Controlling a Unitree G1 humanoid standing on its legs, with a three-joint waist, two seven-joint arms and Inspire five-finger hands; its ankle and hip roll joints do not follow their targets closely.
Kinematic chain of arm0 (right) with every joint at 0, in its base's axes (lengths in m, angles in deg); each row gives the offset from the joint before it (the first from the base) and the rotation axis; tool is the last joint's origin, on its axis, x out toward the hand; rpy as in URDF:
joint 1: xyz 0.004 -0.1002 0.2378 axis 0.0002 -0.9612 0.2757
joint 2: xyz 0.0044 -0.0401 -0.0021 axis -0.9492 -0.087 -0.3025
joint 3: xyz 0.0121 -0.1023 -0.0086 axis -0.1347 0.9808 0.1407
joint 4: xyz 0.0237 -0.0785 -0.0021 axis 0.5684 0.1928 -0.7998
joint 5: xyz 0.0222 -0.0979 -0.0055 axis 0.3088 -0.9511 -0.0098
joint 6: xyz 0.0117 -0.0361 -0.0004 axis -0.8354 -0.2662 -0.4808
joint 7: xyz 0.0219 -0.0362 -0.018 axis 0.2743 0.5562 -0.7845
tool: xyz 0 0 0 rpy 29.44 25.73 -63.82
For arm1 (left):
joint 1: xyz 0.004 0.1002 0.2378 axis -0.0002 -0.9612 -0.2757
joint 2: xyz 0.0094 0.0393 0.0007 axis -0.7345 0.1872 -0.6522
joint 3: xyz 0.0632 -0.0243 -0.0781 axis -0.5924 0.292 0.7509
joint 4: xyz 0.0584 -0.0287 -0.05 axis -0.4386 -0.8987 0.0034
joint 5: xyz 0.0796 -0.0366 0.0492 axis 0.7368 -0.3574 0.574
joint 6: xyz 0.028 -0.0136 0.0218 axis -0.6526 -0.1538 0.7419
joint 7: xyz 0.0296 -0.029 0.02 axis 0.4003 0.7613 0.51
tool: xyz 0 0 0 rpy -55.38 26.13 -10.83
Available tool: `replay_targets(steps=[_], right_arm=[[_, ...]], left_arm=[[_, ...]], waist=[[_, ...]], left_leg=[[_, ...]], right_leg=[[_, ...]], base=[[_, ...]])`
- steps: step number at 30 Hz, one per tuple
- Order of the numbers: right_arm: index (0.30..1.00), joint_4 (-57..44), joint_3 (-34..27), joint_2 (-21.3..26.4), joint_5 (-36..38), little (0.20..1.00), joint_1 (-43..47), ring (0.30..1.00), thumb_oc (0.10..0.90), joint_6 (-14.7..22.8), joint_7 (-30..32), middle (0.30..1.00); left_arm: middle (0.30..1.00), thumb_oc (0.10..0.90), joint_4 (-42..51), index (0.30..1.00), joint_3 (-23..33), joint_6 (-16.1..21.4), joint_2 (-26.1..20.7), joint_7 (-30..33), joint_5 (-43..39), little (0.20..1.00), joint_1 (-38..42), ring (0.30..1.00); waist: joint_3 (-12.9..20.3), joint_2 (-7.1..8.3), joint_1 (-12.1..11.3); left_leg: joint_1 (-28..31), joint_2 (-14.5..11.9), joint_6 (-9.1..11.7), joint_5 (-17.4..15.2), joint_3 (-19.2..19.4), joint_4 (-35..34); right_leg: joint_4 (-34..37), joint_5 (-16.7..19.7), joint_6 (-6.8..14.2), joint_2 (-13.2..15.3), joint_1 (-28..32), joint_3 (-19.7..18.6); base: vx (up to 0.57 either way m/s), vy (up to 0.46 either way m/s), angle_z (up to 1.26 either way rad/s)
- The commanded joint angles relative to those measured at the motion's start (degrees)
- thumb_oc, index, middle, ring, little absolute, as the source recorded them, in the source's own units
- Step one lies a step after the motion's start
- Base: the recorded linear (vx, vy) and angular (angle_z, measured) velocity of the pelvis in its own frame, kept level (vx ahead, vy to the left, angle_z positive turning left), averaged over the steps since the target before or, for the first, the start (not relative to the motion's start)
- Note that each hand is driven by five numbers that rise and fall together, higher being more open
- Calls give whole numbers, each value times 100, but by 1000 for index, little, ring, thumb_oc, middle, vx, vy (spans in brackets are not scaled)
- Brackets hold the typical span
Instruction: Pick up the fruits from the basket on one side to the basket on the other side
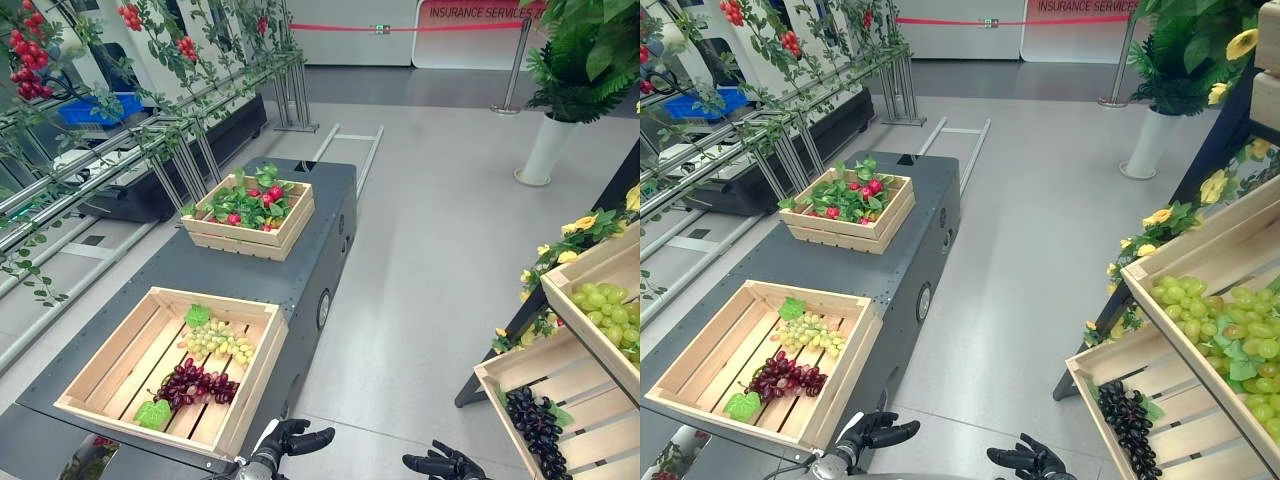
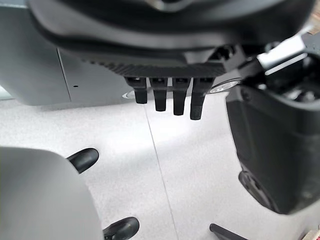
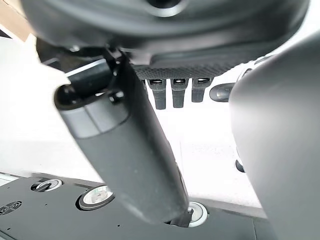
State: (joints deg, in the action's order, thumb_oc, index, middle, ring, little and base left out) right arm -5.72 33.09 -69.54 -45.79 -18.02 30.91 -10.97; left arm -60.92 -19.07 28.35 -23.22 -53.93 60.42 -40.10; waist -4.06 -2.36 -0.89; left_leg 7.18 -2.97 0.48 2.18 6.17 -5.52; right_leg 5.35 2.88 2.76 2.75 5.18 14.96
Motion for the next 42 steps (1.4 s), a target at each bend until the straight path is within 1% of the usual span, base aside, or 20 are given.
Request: replay_targets(steps=[1, 3, 5, 6, 7, 11, 23, 25, 29, 34, 37, 38, 40, 41, 42], right_arm=[[900, 126, 238, -130, -309, 900, 569, 900, 800, 188, -26, 900], [900, 154, 210, -135, -362, 900, 537, 900, 800, 184, -52, 900], [900, 172, 206, -155, -376, 900, 525, 900, 800, 187, -45, 900], [900, 188, 206, -180, -391, 900, 524, 900, 800, 188, -40, 900], [900, 188, 206, -190, -414, 900, 527, 900, 800, 187, -48, 900], [900, 193, 229, -188, -386, 900, 561, 900, 800, 191, -72, 900], [900, 179, 257, -198, -382, 900, 590, 900, 800, 165, -25, 900], [900, 154, 280, -182, -368, 900, 624, 900, 800, 152, -8, 900], [900, 131, 298, -156, -366, 900, 659, 900, 800, 101, 5, 900], [900, 132, 329, -126, -525, 900, 649, 900, 800, 24, -64, 900], [900, 127, 366, -108, -568, 900, 674, 900, 800, -77, -156, 900], [900, 117, 357, -87, -516, 900, 680, 900, 800, -142, -152, 900], [900, 82, 340, -50, -411, 900, 670, 900, 800, -151, -120, 900], [900, 64, 271, -18, -285, 900, 643, 900, 800, -104, -100, 900], [900, 60, 231, -14, -235, 900, 619, 900, 800, -53, -88, 900]], left_arm=[[900, 800, -159, 900, -190, 368, 38, 152, 75, 900, 233, 900], [900, 800, -173, 900, -146, 477, 31, 140, 133, 900, 172, 900], [900, 800, -179, 900, -137, 451, 45, 91, 174, 900, 159, 900], [900, 800, -204, 900, -138, 322, 62, 110, 234, 900, 146, 900], [900, 800, -224, 900, -129, 294, 66, 146, 250, 900, 150, 900], [900, 800, -262, 900, -98, 282, 48, 159, 224, 900, 212, 900], [900, 800, -242, 900, -89, 348, 68, 264, 182, 900, 243, 900], [900, 800, -214, 900, -115, 383, 65, 304, 147, 900, 257, 900], [900, 800, -144, 900, -89, 597, 37, 523, 245, 900, 263, 900], [900, 800, -42, 900, -128, 687, -13, 556, 422, 900, 201, 900], [900, 800, -20, 900, -129, 756, 6, 639, 509, 900, 180, 900], [900, 800, 3, 900, -162, 844, -10, 631, 643, 900, 200, 900], [900, 800, 44, 900, -192, 1010, -43, 550, 869, 900, 192, 900], [900, 800, 101, 900, -241, 1208, -93, 492, 1204, 900, 225, 900], [900, 800, 128, 900, -291, 1277, -117, 455, 1346, 900, 280, 900]], waist=[[-406, 184, -74], [-369, 197, -83], [-345, 203, -89], [-319, 213, -94], [-317, 217, -90], [-331, 218, -103], [-336, 147, -124], [-369, 119, -127], [-406, 74, -139], [-416, 59, -174], [-457, 60, -216], [-483, 68, -235], [-518, 73, -232], [-547, 59, -179], [-564, 51, -114]], left_leg=[[148, 407, -91, -761, -125, 52], [183, 405, -84, -778, -127, 52], [201, 404, -80, -785, -124, 52], [209, 400, -76, -783, -115, 52], [217, 396, -75, -780, -103, 52], [236, 404, -86, -774, -108, 52], [249, 406, -58, -744, -187, 52], [231, 404, -50, -728, -187, 52], [239, 419, -42, -723, -206, 52], [213, 405, -1, -677, -198, 52], [140, 367, 65, -583, -129, 52], [75, 360, 106, -496, -111, 52], [-2, 346, 140, -468, 40, 142], [-58, 309, 190, -426, 440, 161], [-29, 242, 272, -452, 852, 154]], right_leg=[[-35, -706, -9, -125, 436, -112], [-35, -721, -6, -128, 475, -100], [-35, -730, -7, -128, 496, -85], [-35, -731, -6, -127, 506, -73], [-35, -733, -9, -128, 515, -72], [-35, -750, -30, -135, 546, -62], [-35, -798, -73, -130, 608, -6], [-35, -791, -80, -124, 593, 11], [-35, -799, -100, -118, 606, 30], [-35, -797, -114, -128, 586, 59], [-35, -788, -151, -132, 546, 124], [-35, -770, -170, -128, 522, 123], [-35, -750, -164, -106, 518, 165], [-35, -743, -124, -61, 536, 318], [-58, -813, -73, -26, 600, 453]], base=[[57, -13, 4], [43, -10, 5], [29, -10, 9], [29, -20, 12], [15, -22, 9], [1, -5, 1], [-3, -2, 0], [-46, -31, 1], [-15, -41, 0], [12, -52, 1], [7, -31, 1], [-16, -4, 4], [-26, 55, 14], [-2, 125, 24], [-41, 185, 46]])
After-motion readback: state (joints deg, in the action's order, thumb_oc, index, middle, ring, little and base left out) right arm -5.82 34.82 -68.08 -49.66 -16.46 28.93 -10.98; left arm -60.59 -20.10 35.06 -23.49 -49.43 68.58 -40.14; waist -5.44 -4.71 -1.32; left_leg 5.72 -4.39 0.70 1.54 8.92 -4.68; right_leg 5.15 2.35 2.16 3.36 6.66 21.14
